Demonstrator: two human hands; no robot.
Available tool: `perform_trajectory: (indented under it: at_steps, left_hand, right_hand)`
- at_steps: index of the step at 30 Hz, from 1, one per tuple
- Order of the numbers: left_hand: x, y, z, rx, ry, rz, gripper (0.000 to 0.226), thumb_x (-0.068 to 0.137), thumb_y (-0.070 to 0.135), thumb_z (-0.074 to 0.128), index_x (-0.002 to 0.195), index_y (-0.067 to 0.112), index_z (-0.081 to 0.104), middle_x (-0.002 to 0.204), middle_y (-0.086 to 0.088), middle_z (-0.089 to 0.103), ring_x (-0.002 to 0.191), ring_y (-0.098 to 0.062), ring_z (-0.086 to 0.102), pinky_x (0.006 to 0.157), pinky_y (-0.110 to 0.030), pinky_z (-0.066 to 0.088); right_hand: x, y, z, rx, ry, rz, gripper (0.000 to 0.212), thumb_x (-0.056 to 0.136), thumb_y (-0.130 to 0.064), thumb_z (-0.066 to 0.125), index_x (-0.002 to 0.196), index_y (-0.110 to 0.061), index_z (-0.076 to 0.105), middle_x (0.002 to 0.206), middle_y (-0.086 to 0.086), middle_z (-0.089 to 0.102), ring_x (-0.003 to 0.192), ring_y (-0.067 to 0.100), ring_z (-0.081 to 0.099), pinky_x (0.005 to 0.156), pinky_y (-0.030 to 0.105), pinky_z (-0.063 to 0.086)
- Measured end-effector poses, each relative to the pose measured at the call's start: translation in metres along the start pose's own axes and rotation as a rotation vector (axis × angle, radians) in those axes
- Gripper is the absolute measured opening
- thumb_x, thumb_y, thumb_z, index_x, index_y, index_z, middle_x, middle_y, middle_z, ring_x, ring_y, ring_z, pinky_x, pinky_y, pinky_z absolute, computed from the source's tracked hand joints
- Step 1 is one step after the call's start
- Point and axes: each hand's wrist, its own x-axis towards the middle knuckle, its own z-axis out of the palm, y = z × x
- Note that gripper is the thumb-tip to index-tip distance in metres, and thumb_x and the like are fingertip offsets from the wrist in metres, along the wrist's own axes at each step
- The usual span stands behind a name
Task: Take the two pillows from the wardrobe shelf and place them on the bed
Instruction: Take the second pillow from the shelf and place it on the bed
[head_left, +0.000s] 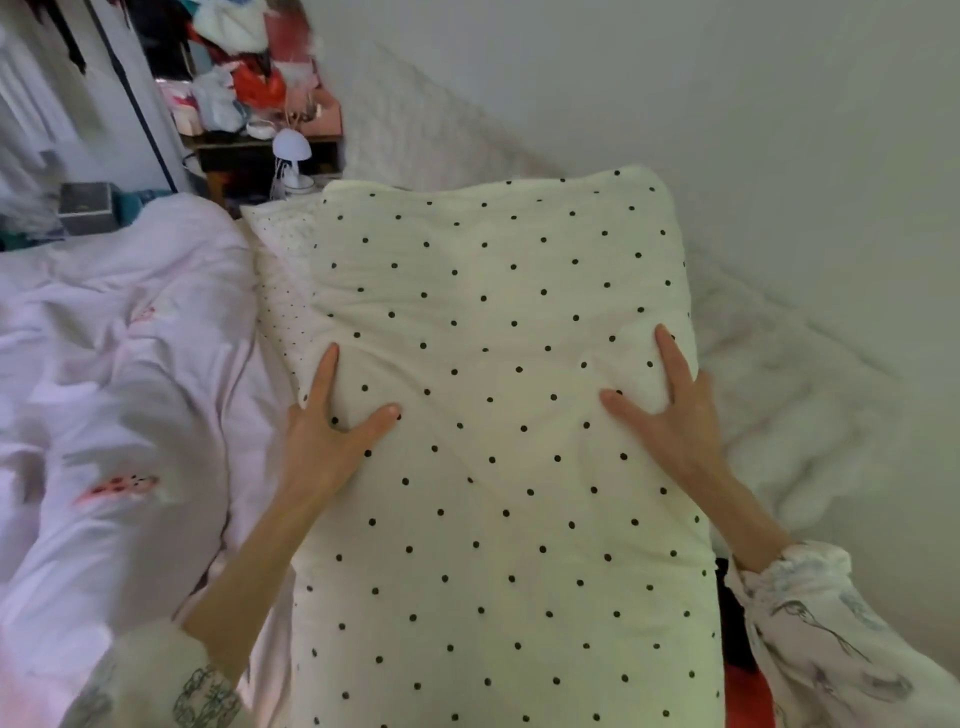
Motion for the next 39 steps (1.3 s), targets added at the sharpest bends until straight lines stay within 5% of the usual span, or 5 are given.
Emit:
perform_trajectory:
  at_steps: [19, 25, 32, 35, 39]
  left_hand:
    - [0.135, -0.071, 0.122, -0.044, 0.197, -0.455, 0.099, 0.048, 0.075, 0.067, 0.130, 0.066, 0.011, 0.136, -0.002, 0.044, 0.115, -0.025, 0.052, 0.086, -0.043, 0.051]
    - [0.193, -0.111, 0.179, 0.001, 0.224, -0.562, 0.096, 0.050, 0.078, 0.064, 0.126, 0.070, 0.006, 0.126, -0.001, 0.044, 0.094, -0.022, 0.057, 0.050, -0.025, 0.046]
    - [0.261, -0.173, 0.220, 0.068, 0.213, -0.626, 0.094, 0.061, 0.070, 0.066, 0.136, 0.058, 0.012, 0.133, -0.008, 0.042, 0.114, -0.025, 0.045, 0.093, -0.044, 0.046]
    - [0.275, -0.190, 0.228, 0.093, 0.213, -0.650, 0.090, 0.064, 0.069, 0.065, 0.137, 0.055, 0.015, 0.132, -0.009, 0.043, 0.116, -0.026, 0.046, 0.090, -0.037, 0.043]
    - [0.291, -0.193, 0.224, 0.056, 0.317, -0.618, 0.090, 0.057, 0.072, 0.066, 0.133, 0.060, 0.019, 0.125, -0.006, 0.048, 0.107, -0.026, 0.054, 0.093, -0.046, 0.047]
  right_hand:
    - [0.252, 0.096, 0.162, -0.098, -0.484, -0.021, 0.085, 0.062, -0.069, 0.065, 0.128, -0.068, 0.010, 0.115, -0.006, 0.027, 0.114, 0.025, 0.042, 0.089, 0.032, 0.033]
    - [0.321, 0.154, 0.232, -0.161, -0.606, 0.007, 0.086, 0.066, -0.066, 0.064, 0.131, -0.064, 0.009, 0.134, 0.005, 0.028, 0.123, 0.030, 0.039, 0.096, 0.040, 0.034]
    - [0.364, 0.205, 0.305, -0.126, -0.653, 0.069, 0.089, 0.064, -0.061, 0.066, 0.137, -0.053, 0.017, 0.123, -0.004, 0.031, 0.122, 0.018, 0.038, 0.099, 0.030, 0.029]
    - [0.369, 0.215, 0.324, -0.125, -0.638, 0.067, 0.088, 0.059, -0.063, 0.064, 0.135, -0.055, 0.019, 0.114, -0.007, 0.029, 0.106, 0.009, 0.038, 0.090, 0.027, 0.029]
    - [0.386, 0.214, 0.345, -0.102, -0.582, 0.027, 0.086, 0.058, -0.066, 0.062, 0.133, -0.056, 0.021, 0.113, -0.008, 0.031, 0.102, 0.006, 0.036, 0.090, 0.027, 0.031]
